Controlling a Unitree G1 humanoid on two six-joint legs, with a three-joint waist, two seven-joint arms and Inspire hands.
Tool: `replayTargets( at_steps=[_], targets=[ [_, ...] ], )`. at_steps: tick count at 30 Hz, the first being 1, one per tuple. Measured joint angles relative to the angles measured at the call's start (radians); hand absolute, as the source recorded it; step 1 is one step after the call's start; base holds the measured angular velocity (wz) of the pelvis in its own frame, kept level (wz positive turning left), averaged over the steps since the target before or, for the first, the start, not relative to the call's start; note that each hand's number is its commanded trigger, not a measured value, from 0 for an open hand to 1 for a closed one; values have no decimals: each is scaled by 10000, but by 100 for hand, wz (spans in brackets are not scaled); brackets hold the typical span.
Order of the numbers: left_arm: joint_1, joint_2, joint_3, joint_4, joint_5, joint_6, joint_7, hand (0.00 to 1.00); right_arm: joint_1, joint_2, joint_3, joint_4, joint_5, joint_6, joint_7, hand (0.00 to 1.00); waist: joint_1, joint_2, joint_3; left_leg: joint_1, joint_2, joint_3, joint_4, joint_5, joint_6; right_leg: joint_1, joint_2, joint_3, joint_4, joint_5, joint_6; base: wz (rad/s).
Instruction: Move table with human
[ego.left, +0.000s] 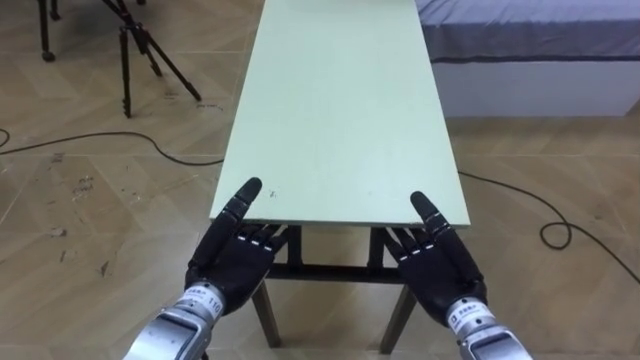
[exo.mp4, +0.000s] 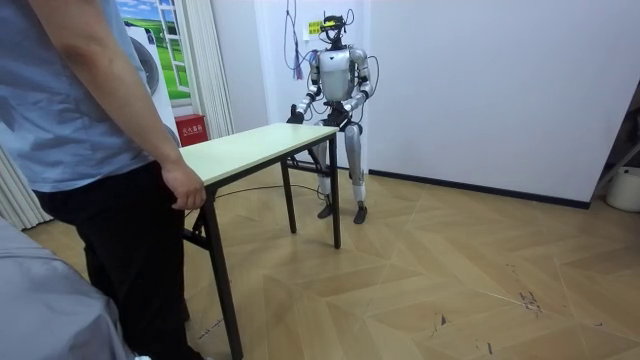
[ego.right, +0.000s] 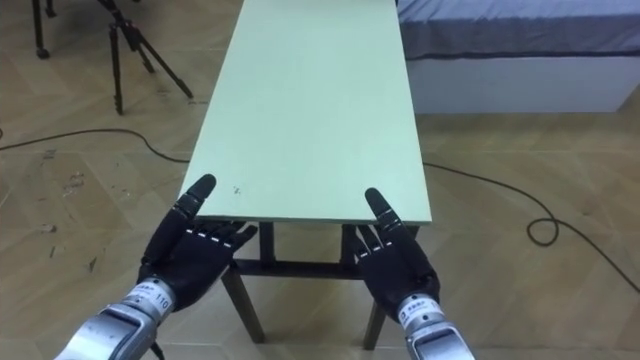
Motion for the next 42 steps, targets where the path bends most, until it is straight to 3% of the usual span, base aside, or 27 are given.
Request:
replayTargets(
  at_steps=[4, 8, 18, 19, 20, 21, 28, 33, 37, 42],
  targets=[
    [-1, -7, 3, -1, 4, -20, 21, 0, -1, 41, -1, -3, 93, -46, -9, 0, 1, 0, -2, -16, -3, 2, 2, 0, 0, -30, 2, 22, 18, 0, 0, 0],
    [-16, -272, 15, -1, 32, -235, 125, 0, -11, 61, 0, -67, 352, -130, -146, 0, 42, 2, -5, -51, -4, 14, 19, 0, 0, -77, -5, 31, 54, 0, -1, 0],
    [-61, -640, 13, 11, 107, -659, 140, 0, -91, 440, 266, -74, 807, -858, -246, 0, 45, 2, -4, -162, -5, -6, 59, 0, 0, -227, -21, 20, 172, 13, -20, 0],
    [-61, -645, 14, 10, 107, -680, 140, 30, -96, 441, 336, -75, 862, -944, -247, 0, 46, 2, -4, -162, -4, -7, 59, 0, 1, -237, -24, 23, 173, 13, -20, 0],
    [-61, -653, 14, 10, 108, -710, 140, 59, -101, 444, 432, -77, 963, -1062, -246, 40, 46, 2, -4, -162, -3, -7, 59, 0, 1, -240, -40, 25, 172, 13, -20, 0],
    [-62, -659, 13, 10, 107, -722, 140, 100, -102, 462, 450, -80, 1050, -1109, -246, 100, 46, 2, -4, -165, -3, -8, 59, 0, 1, -242, -78, 21, 176, 13, -21, 0],
    [-62, -688, -67, 147, 340, -903, 476, 100, -105, 446, 820, -45, 1123, -1459, -500, 100, 49, 10, 5, -195, -8, -21, 55, 0, 1, -258, -19, 10, 187, 18, -26, 0],
    [-67, -699, -68, 568, 955, -1109, 700, 100, -108, 460, 1205, 42, 1141, -1455, -1281, 100, 70, 56, 117, -407, -10, -100, 28, -1, 0, -404, -28, -95, 142, 20, -27, 2],
    [-73, -775, -55, 607, 1137, -1446, 1271, 100, -103, 436, 1510, 2, 1133, -1387, -1340, 100, 9, 31, 137, -390, -15, -102, 1, -3, 0, -395, -18, -75, 58, 15, -18, -9],
    [-87, -870, -101, 607, 1316, -1480, 1372, 100, -130, 370, 1522, 2, 1086, -1456, -1377, 100, -12, 22, 147, -368, -12, -105, -34, -11, 11, -351, -12, -55, 3, 13, -16, 1]
  ],
)
